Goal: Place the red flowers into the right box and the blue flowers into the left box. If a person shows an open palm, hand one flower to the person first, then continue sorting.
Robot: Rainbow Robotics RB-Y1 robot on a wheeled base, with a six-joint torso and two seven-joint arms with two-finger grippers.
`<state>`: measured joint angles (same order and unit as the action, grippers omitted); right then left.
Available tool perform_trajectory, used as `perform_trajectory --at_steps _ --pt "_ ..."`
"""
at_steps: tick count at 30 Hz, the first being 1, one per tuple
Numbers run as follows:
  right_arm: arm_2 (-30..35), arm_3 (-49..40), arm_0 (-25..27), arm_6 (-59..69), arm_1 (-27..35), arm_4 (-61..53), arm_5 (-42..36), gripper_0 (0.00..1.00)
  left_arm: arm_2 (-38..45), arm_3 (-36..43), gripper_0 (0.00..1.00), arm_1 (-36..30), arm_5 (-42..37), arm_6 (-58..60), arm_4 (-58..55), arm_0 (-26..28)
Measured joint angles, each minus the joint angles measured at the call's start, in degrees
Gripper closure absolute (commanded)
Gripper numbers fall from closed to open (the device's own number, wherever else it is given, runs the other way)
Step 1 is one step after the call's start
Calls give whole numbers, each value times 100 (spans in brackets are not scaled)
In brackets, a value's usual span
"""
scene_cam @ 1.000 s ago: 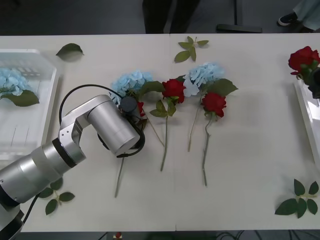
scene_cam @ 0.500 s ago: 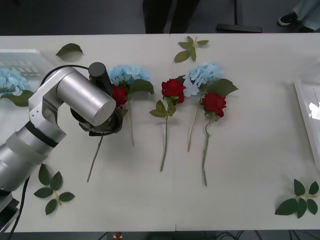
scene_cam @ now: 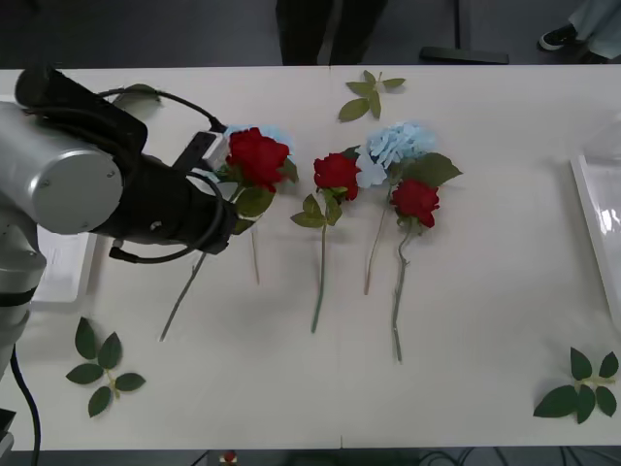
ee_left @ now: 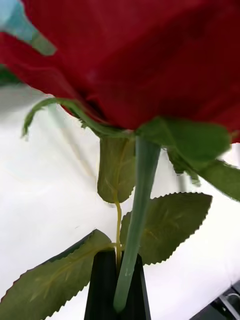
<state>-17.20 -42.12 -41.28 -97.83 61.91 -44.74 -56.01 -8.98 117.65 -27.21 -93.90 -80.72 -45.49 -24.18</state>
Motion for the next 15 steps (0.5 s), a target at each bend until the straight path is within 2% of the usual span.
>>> perform_trajectory --at_steps 2,4,5,6,7,9,12,15 --pt "0 0 80 0 -71 61 155 97 144 202 100 0 258 -47 -426 91" --pt "0 0 157 0 -130 76 291 73 238 309 100 0 539 15 -795 131" --pt "0 0 195 0 -153 82 339 52 265 331 100 0 720 57 -967 135" --pt "0 0 227 0 -175 120 384 44 282 335 100 0 929 85 -1147 135" --pt "0 0 252 0 -189 184 421 29 289 332 100 -1 1158 92 -1376 135" --pt "0 0 284 0 -202 259 454 24 289 300 100 -1 1618 100 -1965 135" --pt "0 0 287 0 -202 242 450 23 289 162 100 0 2192 281 -2753 135" --pt "0 0 287 0 -202 237 450 24 289 145 100 0 2658 604 -2979 135"
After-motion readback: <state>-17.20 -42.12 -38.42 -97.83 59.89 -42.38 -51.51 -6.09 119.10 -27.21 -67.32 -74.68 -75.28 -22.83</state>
